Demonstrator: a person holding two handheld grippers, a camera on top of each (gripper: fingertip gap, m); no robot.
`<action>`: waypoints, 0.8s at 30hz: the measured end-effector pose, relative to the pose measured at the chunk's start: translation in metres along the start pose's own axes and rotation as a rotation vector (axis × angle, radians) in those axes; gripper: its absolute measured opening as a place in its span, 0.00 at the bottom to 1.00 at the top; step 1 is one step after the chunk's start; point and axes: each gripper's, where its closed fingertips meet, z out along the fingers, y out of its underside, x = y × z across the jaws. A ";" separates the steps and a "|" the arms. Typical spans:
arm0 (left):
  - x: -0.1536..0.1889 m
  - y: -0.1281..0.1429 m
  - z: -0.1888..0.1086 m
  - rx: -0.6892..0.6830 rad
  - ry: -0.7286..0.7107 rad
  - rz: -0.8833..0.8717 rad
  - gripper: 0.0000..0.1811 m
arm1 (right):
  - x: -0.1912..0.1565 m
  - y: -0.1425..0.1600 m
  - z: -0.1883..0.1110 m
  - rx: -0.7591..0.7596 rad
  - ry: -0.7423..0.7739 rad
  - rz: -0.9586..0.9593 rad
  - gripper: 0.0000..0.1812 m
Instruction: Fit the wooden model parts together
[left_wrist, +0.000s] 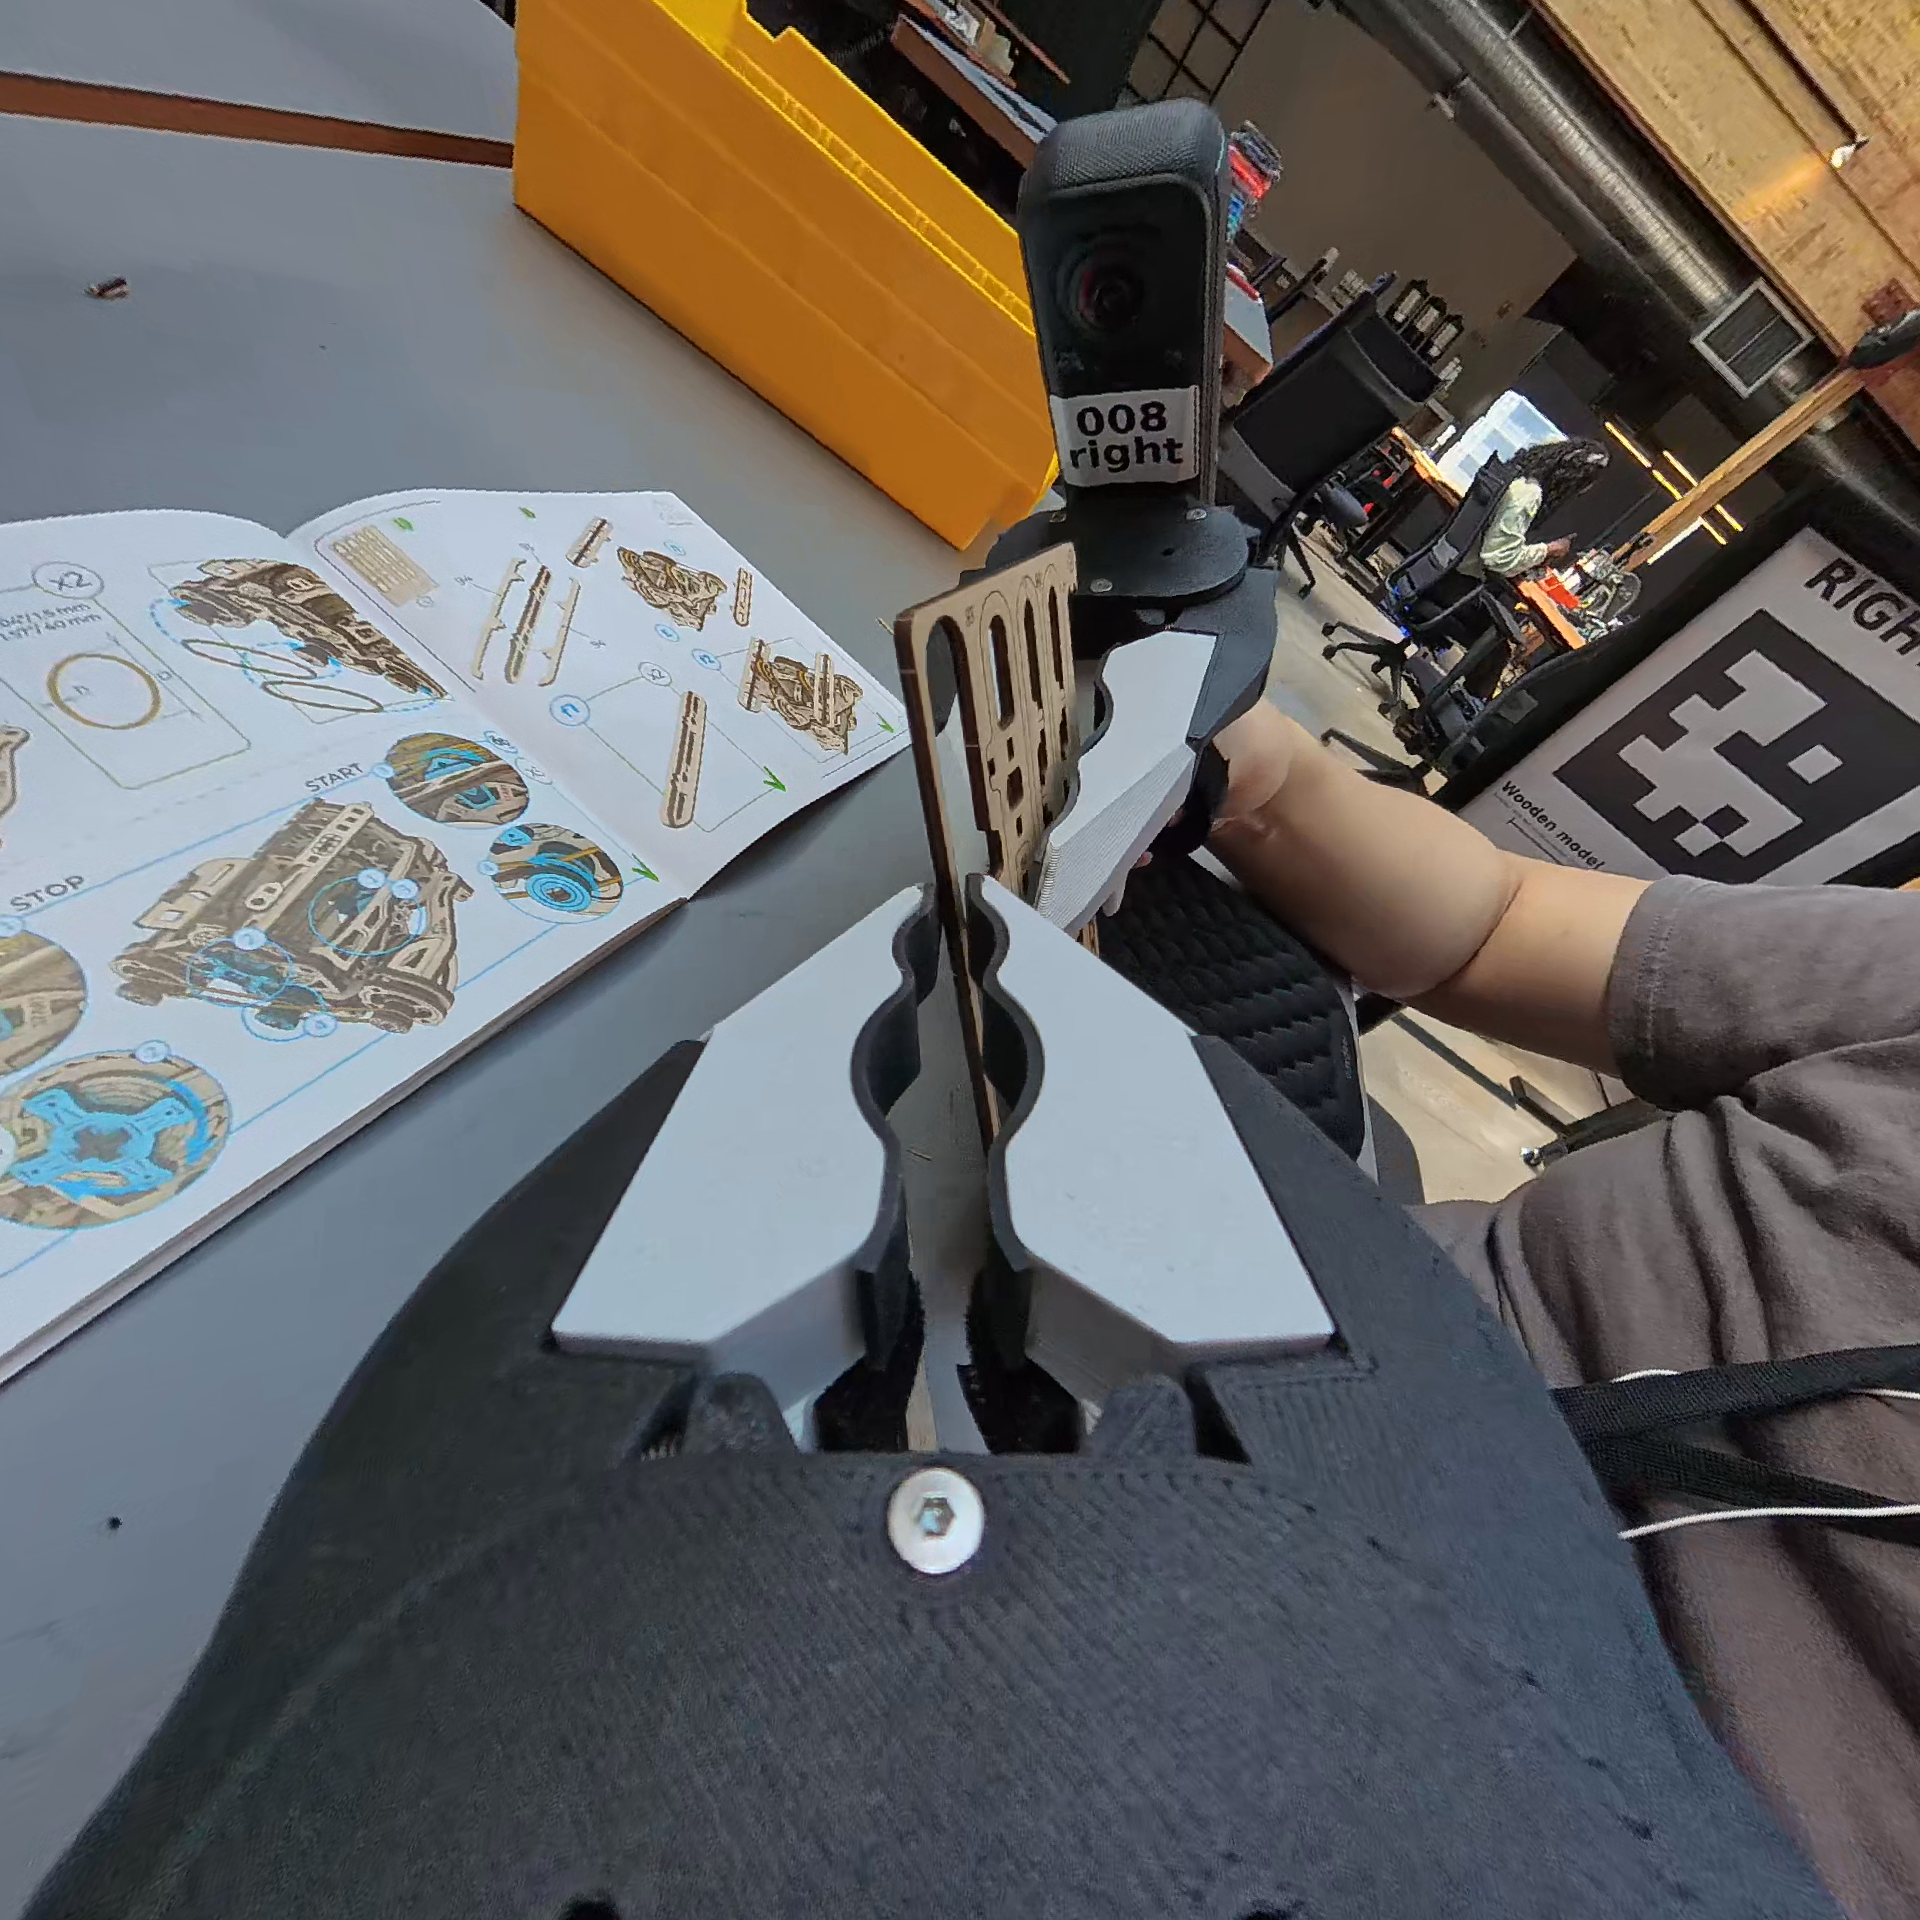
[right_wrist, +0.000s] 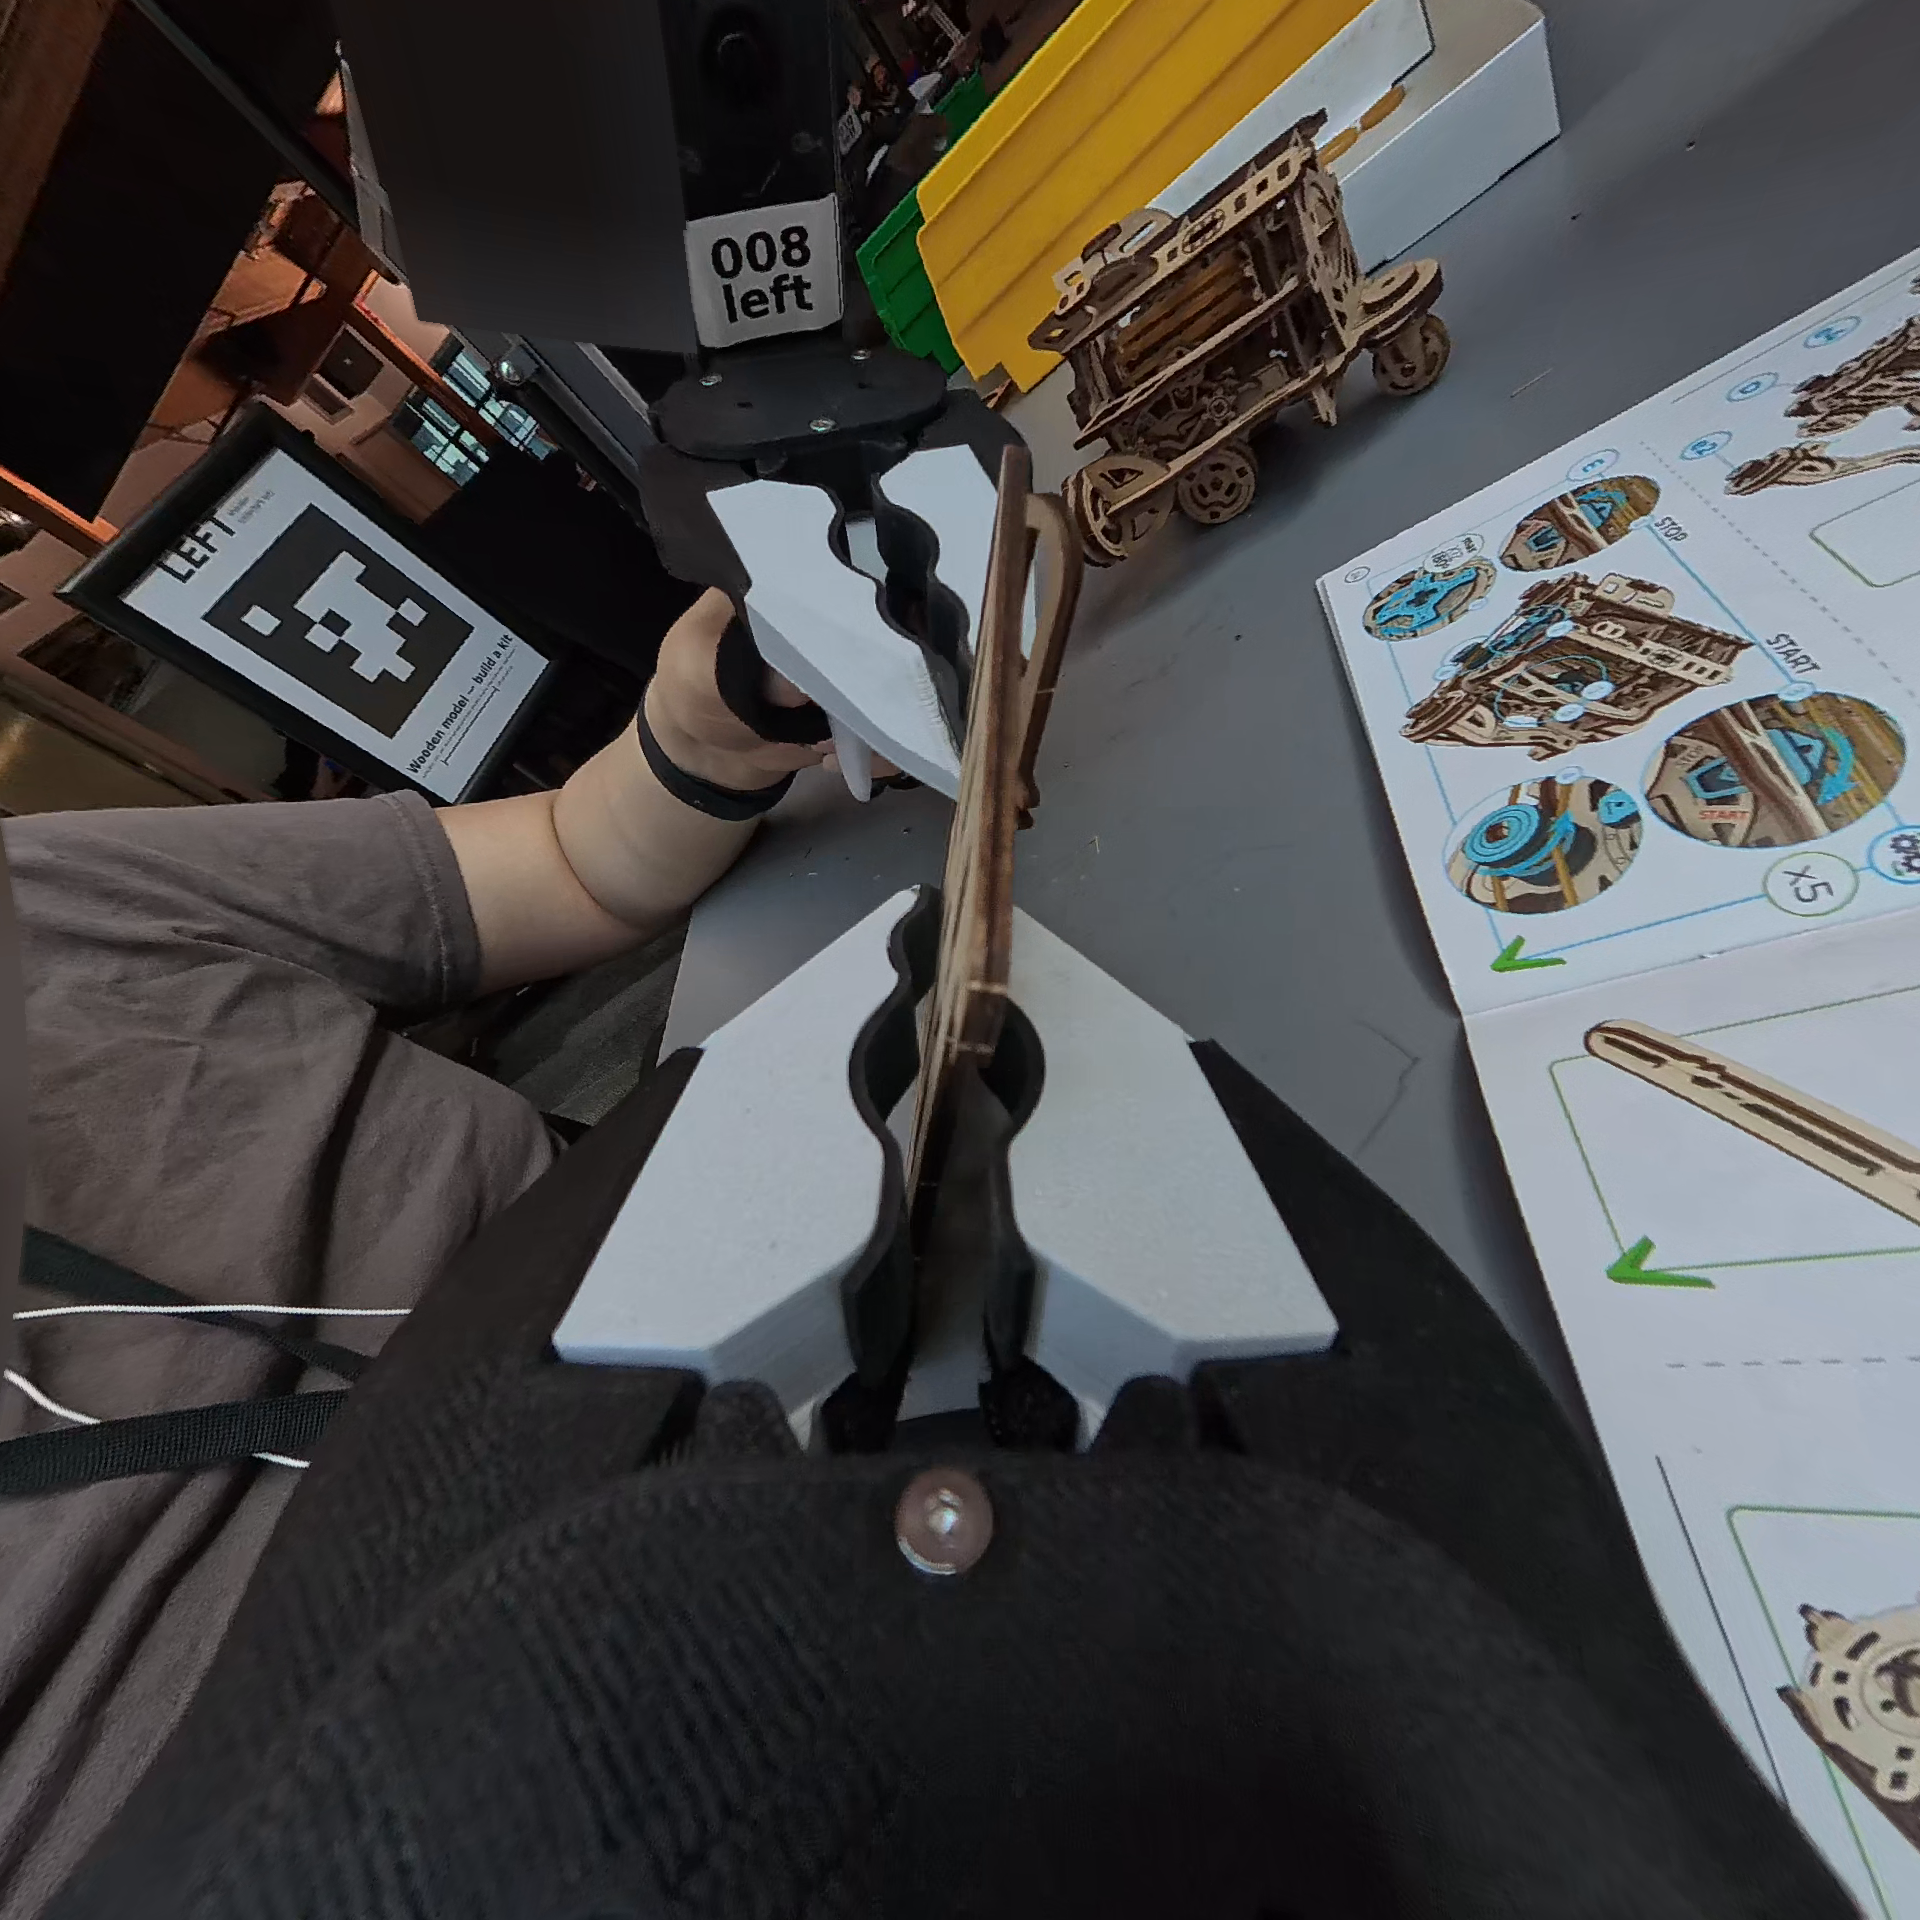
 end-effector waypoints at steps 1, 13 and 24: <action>0.004 -0.003 -0.001 0.011 0.020 0.010 0.02 | -0.003 -0.001 0.000 0.006 -0.017 -0.002 0.01; 0.032 -0.018 -0.009 0.134 0.418 -0.176 0.30 | -0.037 -0.014 -0.008 0.084 -0.202 -0.044 0.00; 0.040 -0.011 -0.004 0.104 0.548 -0.309 0.18 | -0.041 -0.014 -0.014 0.065 -0.247 -0.004 0.00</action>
